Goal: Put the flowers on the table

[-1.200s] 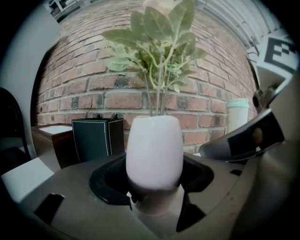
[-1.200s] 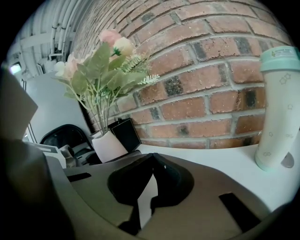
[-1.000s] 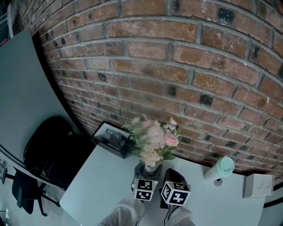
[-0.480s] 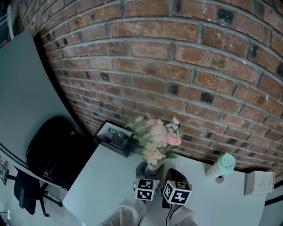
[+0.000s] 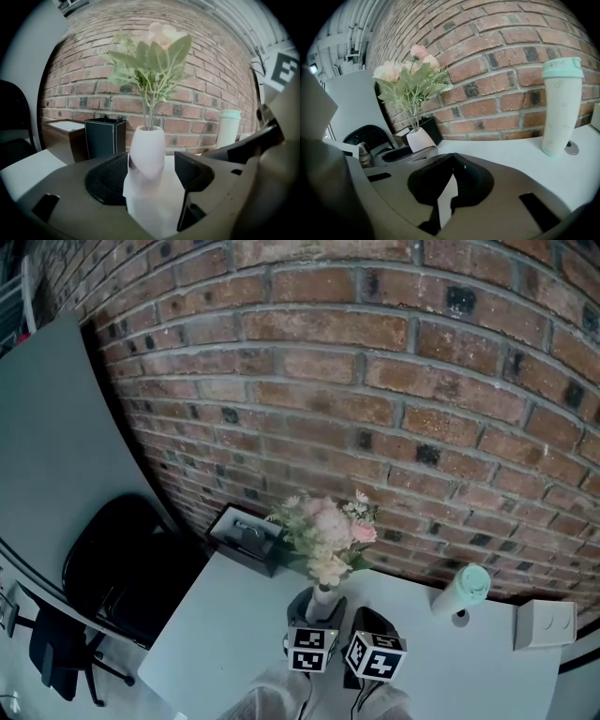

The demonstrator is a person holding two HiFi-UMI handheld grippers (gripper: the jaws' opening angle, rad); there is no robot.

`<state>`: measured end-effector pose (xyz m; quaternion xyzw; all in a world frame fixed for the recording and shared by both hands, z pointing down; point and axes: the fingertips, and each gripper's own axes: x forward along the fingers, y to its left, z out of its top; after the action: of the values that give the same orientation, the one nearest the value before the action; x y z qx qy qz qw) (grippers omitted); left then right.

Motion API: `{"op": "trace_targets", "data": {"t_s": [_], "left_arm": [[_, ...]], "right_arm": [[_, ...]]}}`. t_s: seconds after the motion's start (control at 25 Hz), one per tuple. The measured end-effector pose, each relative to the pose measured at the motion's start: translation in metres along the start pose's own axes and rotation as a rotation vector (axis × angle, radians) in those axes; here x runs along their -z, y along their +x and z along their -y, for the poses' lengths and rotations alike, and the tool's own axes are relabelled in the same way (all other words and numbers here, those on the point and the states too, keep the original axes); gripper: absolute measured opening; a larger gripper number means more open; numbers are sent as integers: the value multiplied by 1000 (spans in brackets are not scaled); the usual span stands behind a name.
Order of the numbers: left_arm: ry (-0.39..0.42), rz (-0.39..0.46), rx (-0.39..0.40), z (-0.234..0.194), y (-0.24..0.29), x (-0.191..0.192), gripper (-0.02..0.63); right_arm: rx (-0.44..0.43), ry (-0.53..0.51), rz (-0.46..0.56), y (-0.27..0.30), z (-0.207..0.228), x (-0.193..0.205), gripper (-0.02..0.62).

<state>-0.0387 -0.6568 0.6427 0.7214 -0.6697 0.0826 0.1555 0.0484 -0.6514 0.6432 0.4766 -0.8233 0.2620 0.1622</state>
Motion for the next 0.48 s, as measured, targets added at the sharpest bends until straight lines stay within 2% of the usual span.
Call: {"op": "trace_targets", "data": {"t_s": [0.16, 0.36, 0.4, 0.44, 0.48], "left_arm": [[4, -38, -40, -2, -22, 0, 291], [-30, -59, 14, 4, -59, -7, 288], [-34, -63, 26, 6, -69, -10, 274], [-34, -65, 33, 7, -79, -15, 226], [-31, -62, 36, 8, -89, -20, 144]], "right_arm": [[14, 3, 3, -16, -3, 1, 23], [10, 1, 4, -43, -21, 3, 23], [7, -1, 6, -50, -27, 3, 24], [3, -4, 10, -57, -34, 3, 23], [1, -7, 13, -65, -41, 2, 23]]}}
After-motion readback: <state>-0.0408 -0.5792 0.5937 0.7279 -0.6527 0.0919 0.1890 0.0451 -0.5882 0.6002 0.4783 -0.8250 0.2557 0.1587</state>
